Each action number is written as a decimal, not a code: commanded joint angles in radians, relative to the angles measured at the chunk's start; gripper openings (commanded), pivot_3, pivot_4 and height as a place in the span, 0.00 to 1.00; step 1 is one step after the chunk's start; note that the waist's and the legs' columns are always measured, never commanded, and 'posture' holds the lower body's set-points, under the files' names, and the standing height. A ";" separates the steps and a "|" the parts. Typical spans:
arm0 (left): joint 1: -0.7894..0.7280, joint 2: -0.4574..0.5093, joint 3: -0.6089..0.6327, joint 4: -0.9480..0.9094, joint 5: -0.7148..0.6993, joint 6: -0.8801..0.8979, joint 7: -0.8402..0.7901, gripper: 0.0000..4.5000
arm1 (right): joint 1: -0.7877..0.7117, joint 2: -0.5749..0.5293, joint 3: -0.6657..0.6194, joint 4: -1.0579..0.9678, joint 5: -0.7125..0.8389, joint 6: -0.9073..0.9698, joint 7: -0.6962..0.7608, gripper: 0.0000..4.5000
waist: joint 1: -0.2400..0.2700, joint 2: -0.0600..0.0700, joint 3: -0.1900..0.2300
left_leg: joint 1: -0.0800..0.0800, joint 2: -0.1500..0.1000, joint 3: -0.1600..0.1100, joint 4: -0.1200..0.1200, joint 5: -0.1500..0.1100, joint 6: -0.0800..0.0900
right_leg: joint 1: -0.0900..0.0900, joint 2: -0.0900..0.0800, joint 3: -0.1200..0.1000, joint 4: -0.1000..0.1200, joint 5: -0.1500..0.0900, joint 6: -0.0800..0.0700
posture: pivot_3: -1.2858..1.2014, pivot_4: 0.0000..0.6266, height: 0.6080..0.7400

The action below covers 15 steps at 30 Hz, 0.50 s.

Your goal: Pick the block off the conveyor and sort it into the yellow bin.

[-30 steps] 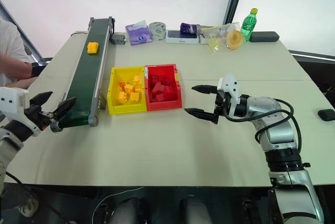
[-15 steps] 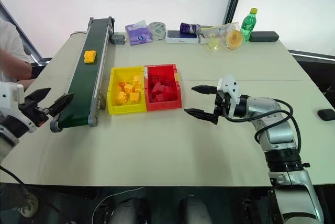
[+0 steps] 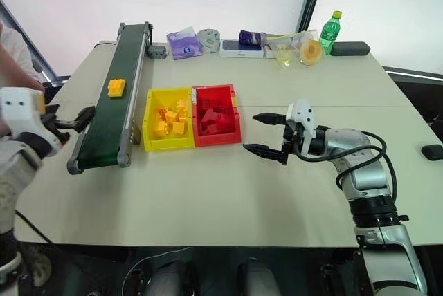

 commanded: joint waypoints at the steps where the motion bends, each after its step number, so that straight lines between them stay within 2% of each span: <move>1: -0.016 -0.033 0.007 -0.056 0.033 0.054 0.094 0.99 | -0.005 0.000 -0.017 -0.019 0.008 -0.017 -0.002 1.00 | -0.003 0.000 0.000 | 0.000 0.000 0.000 0.000 0.000 0.000 | 0.000 0.000 0.000 0.000 0.000 0.000 | 0.52 0.24 1.00; 10: -0.076 -0.035 -0.005 0.002 0.043 0.114 0.088 0.99 | -0.004 0.004 -0.015 -0.023 0.008 -0.016 -0.011 1.00 | 0.002 0.000 0.000 | 0.000 0.000 -0.001 0.000 0.000 -0.001 | 0.000 0.001 0.000 0.000 0.000 0.000 | 0.52 0.24 1.00; 15: -0.113 -0.080 -0.041 0.021 0.051 0.130 0.105 0.99 | -0.001 -0.003 -0.021 -0.027 0.009 -0.018 -0.009 1.00 | 0.002 0.000 0.000 | 0.000 0.000 -0.001 0.000 0.000 -0.001 | 0.001 0.000 0.000 0.000 0.000 0.000 | 0.52 0.24 1.00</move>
